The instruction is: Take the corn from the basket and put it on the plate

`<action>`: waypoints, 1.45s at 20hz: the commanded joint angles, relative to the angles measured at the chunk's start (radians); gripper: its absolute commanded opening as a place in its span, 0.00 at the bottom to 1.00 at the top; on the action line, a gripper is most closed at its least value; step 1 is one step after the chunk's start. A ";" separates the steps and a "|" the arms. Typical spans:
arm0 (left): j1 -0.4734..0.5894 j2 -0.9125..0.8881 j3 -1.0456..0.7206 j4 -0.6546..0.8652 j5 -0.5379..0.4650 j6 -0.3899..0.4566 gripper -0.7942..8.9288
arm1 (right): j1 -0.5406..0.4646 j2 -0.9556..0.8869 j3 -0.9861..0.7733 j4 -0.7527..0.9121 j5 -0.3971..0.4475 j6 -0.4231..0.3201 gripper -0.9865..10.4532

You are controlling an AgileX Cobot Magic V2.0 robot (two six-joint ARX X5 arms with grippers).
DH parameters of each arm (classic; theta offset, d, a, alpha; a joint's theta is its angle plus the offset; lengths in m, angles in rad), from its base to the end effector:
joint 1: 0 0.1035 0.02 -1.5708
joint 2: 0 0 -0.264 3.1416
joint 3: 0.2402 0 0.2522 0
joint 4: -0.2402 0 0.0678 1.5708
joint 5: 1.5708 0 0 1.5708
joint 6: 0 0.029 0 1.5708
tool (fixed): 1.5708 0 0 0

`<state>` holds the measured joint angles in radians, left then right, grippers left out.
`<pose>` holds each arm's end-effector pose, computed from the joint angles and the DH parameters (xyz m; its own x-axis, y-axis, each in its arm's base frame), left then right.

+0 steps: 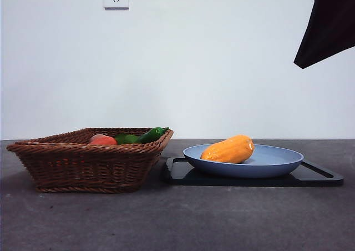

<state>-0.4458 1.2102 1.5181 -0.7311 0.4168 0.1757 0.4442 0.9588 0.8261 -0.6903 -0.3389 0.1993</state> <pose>0.2007 -0.1089 0.4432 0.5777 -0.7248 -0.3755 0.7809 0.6247 -0.0043 0.1618 0.0877 0.2769 0.4363 0.5758 -0.6915 -0.4663 0.8019 0.3736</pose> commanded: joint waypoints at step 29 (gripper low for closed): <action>0.466 -1.208 -1.492 0.566 -0.191 -0.088 0.09 | 0.005 0.006 0.012 0.010 0.000 0.010 0.09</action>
<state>0.0177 0.0036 0.0326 -0.1673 0.2291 0.1009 0.4442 0.9585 0.8261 -0.6903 -0.3393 0.1993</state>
